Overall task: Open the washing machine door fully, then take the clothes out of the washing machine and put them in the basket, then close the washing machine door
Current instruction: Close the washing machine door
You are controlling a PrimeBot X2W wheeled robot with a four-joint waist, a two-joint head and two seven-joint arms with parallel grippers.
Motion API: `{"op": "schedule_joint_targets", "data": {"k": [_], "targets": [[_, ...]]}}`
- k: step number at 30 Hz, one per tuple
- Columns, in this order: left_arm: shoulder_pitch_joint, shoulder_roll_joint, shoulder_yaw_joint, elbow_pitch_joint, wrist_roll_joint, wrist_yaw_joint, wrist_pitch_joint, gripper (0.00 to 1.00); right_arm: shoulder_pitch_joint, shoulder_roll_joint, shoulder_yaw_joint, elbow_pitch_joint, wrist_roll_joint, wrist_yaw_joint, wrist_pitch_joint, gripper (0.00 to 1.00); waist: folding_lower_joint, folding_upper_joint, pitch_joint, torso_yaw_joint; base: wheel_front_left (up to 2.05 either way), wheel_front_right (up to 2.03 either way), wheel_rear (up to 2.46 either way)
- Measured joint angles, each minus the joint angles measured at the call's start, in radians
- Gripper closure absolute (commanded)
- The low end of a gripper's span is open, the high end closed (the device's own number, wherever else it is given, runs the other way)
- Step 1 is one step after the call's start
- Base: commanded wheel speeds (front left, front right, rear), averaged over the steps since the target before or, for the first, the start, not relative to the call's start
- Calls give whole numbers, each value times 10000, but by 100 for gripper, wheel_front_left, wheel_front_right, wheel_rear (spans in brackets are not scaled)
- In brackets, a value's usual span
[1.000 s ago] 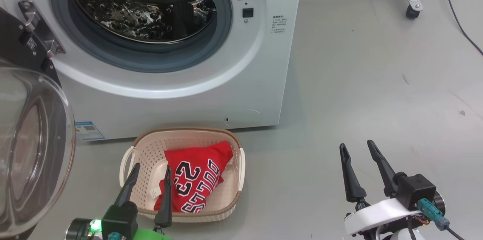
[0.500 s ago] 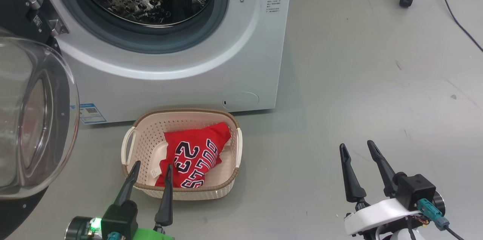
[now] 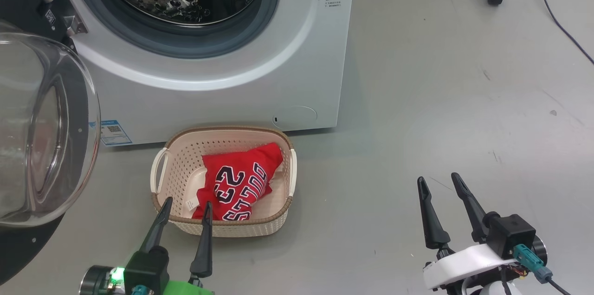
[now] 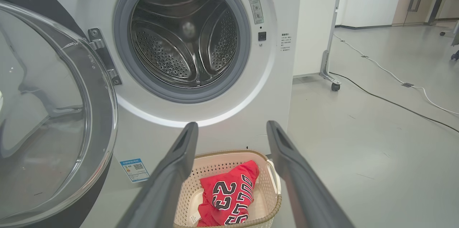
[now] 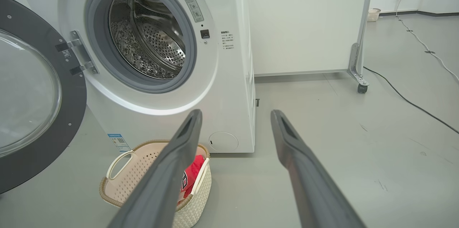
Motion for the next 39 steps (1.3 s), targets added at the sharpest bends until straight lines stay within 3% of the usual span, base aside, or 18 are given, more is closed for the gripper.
{"op": "schedule_joint_targets", "data": {"k": [21, 39], "targets": [[1, 6, -77, -2, 0, 0, 121, 0, 51, 4, -79, 73, 0, -90, 0, 0, 0, 0, -111, 156, -1, 1, 0], [-14, 4, -215, -82, 19, 0, 130, 0, 192, -4, -384, -82, -42, -153, 0, 0, 0, 0, 78, 1258, 0, 0, 0]]}}
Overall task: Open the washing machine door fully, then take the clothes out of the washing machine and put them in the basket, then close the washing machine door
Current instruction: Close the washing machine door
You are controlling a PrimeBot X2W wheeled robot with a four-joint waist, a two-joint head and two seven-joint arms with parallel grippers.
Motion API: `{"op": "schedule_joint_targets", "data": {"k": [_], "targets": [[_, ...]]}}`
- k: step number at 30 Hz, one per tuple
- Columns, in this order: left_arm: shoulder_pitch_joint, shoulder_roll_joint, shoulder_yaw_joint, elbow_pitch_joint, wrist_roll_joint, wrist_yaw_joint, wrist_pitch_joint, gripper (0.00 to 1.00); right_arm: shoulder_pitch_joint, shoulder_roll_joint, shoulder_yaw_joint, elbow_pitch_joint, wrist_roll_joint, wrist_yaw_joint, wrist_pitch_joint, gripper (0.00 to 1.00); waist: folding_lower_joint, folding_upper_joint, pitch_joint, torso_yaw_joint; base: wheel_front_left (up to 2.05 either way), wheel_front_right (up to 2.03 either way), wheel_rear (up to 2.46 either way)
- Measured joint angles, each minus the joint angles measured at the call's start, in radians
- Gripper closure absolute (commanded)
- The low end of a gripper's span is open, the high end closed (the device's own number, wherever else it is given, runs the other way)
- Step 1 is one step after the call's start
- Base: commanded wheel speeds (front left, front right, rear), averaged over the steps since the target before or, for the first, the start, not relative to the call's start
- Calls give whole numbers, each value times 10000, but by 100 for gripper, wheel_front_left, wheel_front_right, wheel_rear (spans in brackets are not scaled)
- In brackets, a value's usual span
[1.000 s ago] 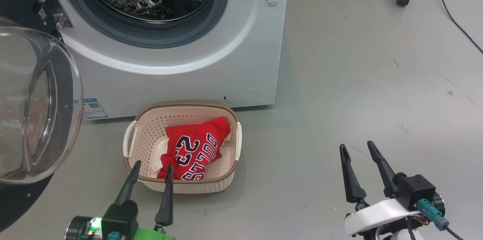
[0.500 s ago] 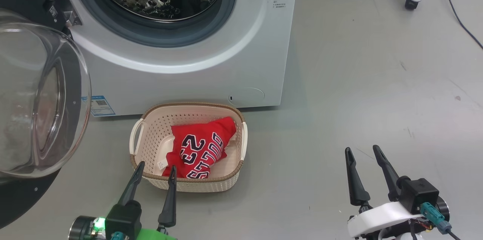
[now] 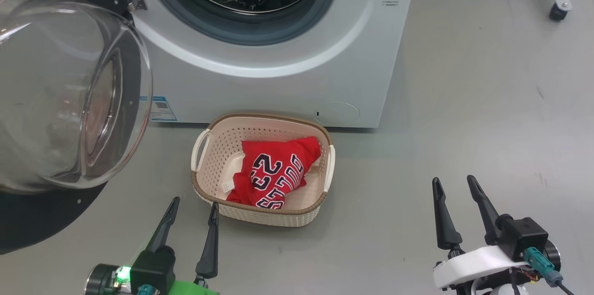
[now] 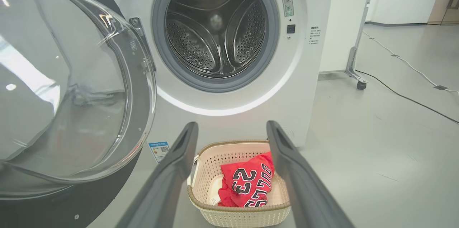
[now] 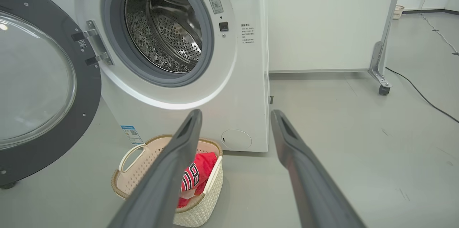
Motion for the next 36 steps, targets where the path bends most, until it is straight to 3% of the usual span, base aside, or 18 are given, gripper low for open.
{"op": "schedule_joint_targets", "data": {"k": [24, 36], "targets": [[0, -36, 58, 244, -171, 88, -144, 0, 2, -121, 33, 38, -272, 182, 0, 0, 0, 0, 76, 3103, 0, 0, 0], [12, -42, 257, 240, -184, 127, -196, 0, 1, -104, 274, 188, -359, 270, 0, 0, 0, 0, -25, 3400, 0, 0, 0]]}}
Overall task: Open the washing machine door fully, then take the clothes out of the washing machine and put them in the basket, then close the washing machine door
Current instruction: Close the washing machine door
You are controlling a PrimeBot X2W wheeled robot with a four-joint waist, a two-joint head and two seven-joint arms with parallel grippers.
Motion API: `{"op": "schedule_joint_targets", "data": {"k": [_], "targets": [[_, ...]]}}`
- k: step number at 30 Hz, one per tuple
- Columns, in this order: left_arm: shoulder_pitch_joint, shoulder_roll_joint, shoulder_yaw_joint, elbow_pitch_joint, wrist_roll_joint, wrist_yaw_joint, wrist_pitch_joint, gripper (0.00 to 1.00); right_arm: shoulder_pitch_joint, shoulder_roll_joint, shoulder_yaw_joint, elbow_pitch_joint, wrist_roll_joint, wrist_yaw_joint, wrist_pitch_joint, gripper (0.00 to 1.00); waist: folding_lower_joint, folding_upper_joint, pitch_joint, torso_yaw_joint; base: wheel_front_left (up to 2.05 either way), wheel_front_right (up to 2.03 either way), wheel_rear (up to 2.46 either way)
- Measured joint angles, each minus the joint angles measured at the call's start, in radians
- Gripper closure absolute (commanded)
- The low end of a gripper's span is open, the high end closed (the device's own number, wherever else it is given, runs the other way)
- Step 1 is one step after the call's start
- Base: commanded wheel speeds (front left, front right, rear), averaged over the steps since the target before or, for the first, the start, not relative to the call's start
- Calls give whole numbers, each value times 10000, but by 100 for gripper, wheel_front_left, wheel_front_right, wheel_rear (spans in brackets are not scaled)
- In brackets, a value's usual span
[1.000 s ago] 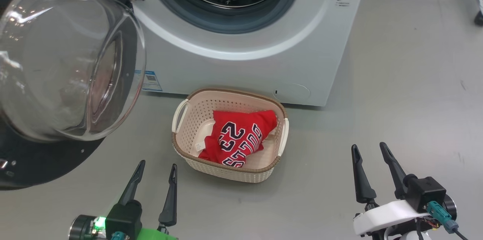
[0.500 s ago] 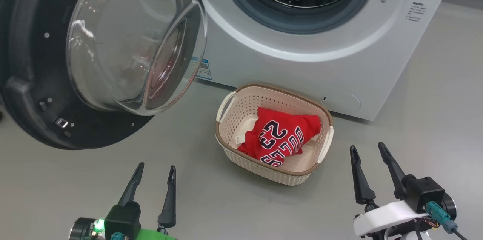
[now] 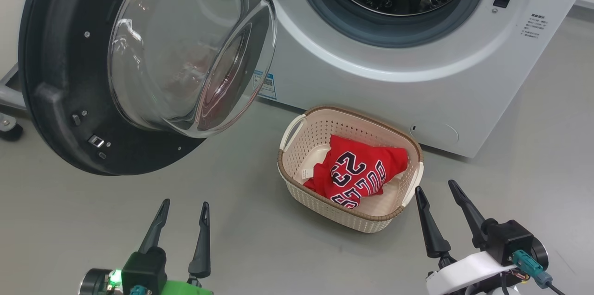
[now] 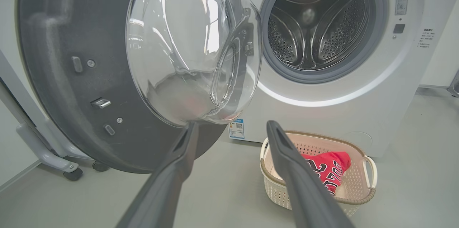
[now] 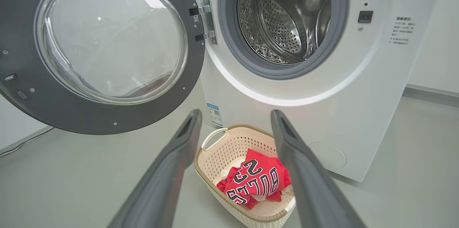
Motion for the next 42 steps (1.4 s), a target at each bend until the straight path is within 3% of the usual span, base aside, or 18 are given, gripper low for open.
{"op": "schedule_joint_targets", "data": {"k": [14, 15, 16, 18, 27, 30, 33, 38, 42], "targets": [[1, -2, -25, 0, -15, 4, -10, 0, -1, 13, -33, 31, 0, 0, 0, 0, 0, 0, 0, -84, 0, 0, 0], [1, -2, -29, 0, -17, 4, -10, 4, -2, 13, -35, 31, 0, 0, 0, 0, 0, 0, -1, -84, 0, 0, 0], [1, -2, -33, 0, -25, 4, -10, 33, -2, 15, -38, 31, 0, 0, 0, 0, 0, 0, 0, -83, 0, 0, 0], [1, -2, -42, 0, -33, 4, -8, 100, -3, 19, -46, 31, 0, 0, 0, 0, 0, 0, 3, -79, 0, 0, 0], [7, -6, -215, 12, -347, -15, 6, 100, -6, 50, -88, 29, 0, 0, 0, 0, 0, 0, 18, -25, 0, 0, 0], [14, -15, -257, -35, -857, -253, 6, 100, -8, 56, -96, 29, 0, 0, 0, 0, 0, 0, 25, -10, 0, 0, 0], [28, -38, -290, -278, -2211, -738, 10, 100, -9, 56, -109, 31, 0, 0, 0, 0, 0, 0, 32, 6, 0, 0, 0], [41, -38, -568, -909, -5833, -1459, 12, 100, -12, 59, -109, 31, 0, 0, 0, 0, 0, 0, 46, 25, 0, 0, 0], [614, -36, -771, -1724, -7960, -2063, -21, 100, -23, 61, -92, 40, -2, 0, 0, 0, 0, 0, 56, 14, 0, 0, 0]]}}
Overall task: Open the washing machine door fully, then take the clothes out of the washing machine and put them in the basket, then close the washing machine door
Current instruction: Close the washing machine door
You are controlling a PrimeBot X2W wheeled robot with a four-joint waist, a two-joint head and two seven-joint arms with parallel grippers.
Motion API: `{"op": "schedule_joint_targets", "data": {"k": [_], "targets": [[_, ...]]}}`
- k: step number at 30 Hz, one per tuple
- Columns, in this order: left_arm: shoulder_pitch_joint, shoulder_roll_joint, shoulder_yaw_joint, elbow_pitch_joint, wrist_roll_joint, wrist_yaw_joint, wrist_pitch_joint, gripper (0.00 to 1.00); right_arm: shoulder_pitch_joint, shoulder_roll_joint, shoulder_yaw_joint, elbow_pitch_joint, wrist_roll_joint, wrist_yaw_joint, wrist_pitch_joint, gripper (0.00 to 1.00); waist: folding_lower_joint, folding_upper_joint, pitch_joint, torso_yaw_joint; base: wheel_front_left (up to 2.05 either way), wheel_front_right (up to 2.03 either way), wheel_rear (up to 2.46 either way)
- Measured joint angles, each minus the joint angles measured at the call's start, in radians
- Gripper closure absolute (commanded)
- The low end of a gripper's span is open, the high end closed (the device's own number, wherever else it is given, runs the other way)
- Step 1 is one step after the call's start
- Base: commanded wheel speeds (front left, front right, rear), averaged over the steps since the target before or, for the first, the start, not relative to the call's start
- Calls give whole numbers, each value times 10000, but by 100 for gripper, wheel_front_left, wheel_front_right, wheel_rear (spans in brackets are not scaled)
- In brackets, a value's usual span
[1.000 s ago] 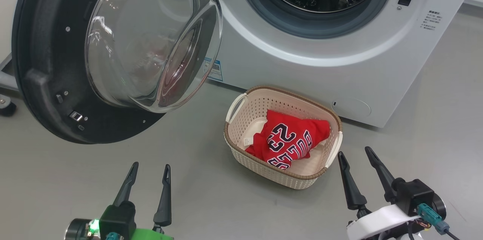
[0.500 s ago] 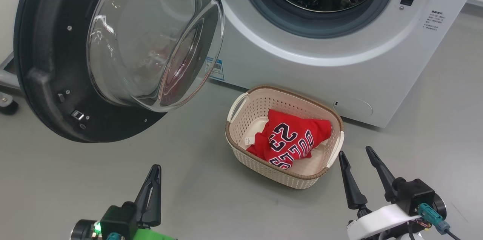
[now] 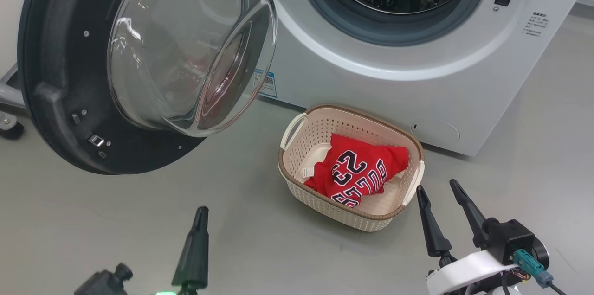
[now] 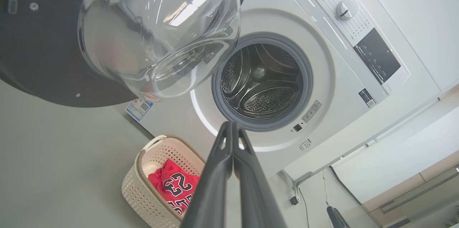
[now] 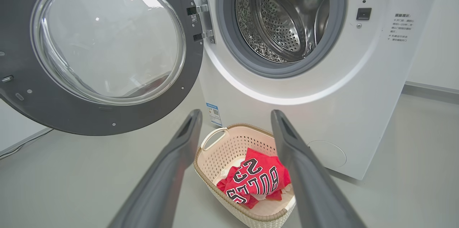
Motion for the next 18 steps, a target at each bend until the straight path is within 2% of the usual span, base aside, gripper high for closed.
{"op": "schedule_joint_targets", "data": {"k": [5, 7, 8, 9, 10, 13, 18], "targets": [[635, 4, -182, -851, -2345, -109, -121, 100, -3, 4, 29, 6, -2, 2, 0, 0, 0, 0, 16, -65, 0, 0, 0], [536, -2, 19, -1099, -3304, -117, -121, 100, -3, 2, 33, 6, -2, 2, 0, 0, 0, 0, 24, -98, 0, 0, 0], [536, -2, 19, -1099, -3304, -117, -121, 100, -3, 2, 33, 6, -2, 2, 0, 0, 0, 0, 24, -98, 0, 0, 0], [260, -2, 464, -1223, -4242, -117, -121, 100, -3, 4, 33, 6, -2, 2, 0, 0, 0, 0, 29, -129, 0, 0, 0], [260, -2, 464, -1223, -4242, -117, -121, 100, -3, 4, 33, 6, -2, 2, 0, 0, 0, 0, 29, -129, 0, 0, 0], [-424, -2, 1266, -1402, -5223, -119, -142, 100, -2, 4, 29, 6, -2, 2, 0, 0, 0, 0, 34, -162, 0, 0, 0], [-1149, -33, 2625, -1634, -5590, -153, -196, 100, -3, 6, 21, -8, -2, 0, 0, 0, 0, -1, 85, -167, 0, 0, 0]]}}
